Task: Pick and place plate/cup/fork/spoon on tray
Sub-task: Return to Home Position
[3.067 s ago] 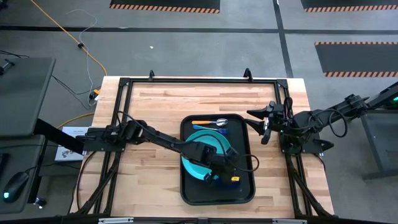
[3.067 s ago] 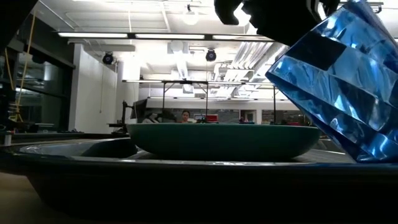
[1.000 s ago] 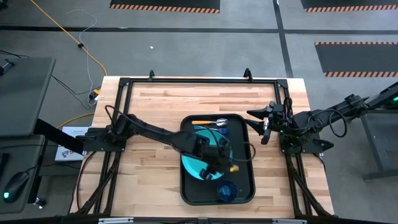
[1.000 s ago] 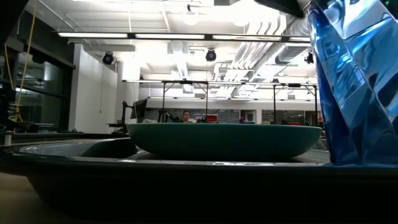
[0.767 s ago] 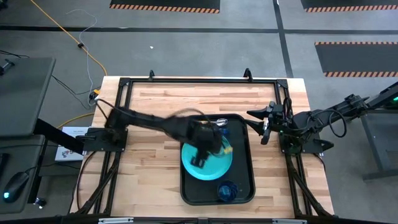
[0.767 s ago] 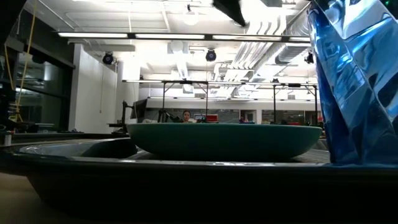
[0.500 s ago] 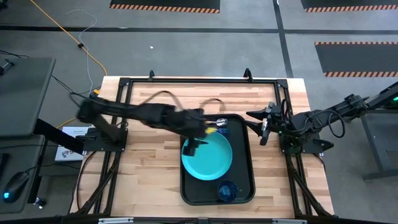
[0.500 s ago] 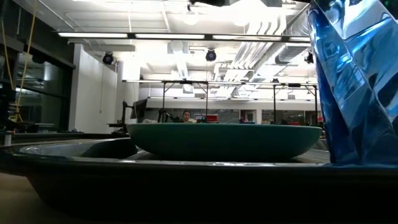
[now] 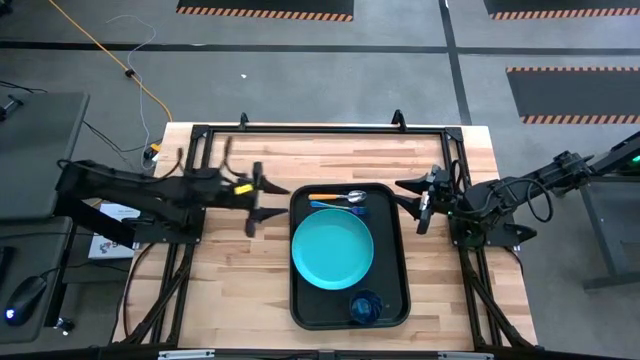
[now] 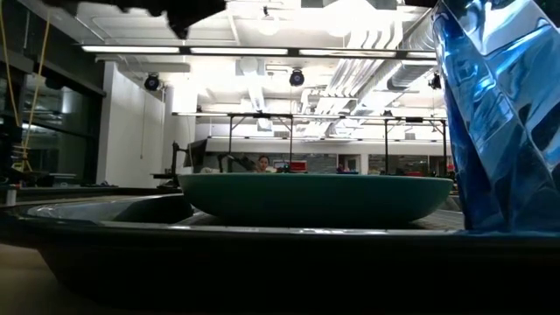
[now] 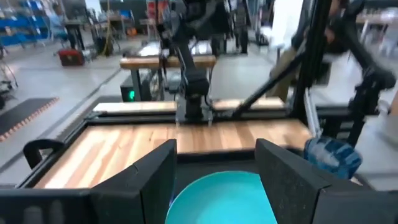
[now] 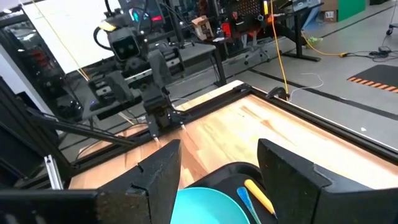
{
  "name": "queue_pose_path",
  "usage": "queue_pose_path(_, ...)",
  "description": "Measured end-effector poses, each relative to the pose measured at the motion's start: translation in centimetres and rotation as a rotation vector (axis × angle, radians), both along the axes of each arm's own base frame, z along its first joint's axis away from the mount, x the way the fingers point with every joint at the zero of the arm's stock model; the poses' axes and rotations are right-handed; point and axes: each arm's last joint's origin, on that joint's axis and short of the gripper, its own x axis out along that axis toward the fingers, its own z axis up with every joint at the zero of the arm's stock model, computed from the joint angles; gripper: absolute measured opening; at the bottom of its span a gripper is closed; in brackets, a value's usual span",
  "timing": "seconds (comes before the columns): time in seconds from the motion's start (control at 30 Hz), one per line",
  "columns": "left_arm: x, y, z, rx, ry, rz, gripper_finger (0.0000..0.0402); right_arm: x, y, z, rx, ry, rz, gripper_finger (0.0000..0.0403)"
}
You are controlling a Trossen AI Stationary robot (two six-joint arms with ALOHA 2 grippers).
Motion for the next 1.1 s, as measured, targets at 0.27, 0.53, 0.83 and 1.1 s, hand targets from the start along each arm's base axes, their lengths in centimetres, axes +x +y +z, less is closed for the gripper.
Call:
queue_pose_path(0.27, -4.4, 0.3, -2.5, -0.053, -0.152, 0.005, 0.0209, 0.0, 0.0, -0.1, -0.011, 0.012, 0.0, 0.0204)
queue_pose_path(0.53, -5.9, 0.5, -5.3, -0.046, -0.176, 0.04, 0.0209, 0.0, 0.0, -0.1, -0.001, 0.009, -0.001, 0.0204)
queue_pose_path(0.83, -6.6, 0.6, -7.2, -0.037, -0.14, 0.033, 0.0209, 0.0, 0.0, -0.1, 0.002, 0.009, -0.002, 0.0204)
queue_pose_path(1.1, -7.0, 0.8, -7.7, 0.056, -0.091, 0.058, 0.0134, 0.0, -0.1, -0.1, -0.001, 0.009, -0.021, 0.0204)
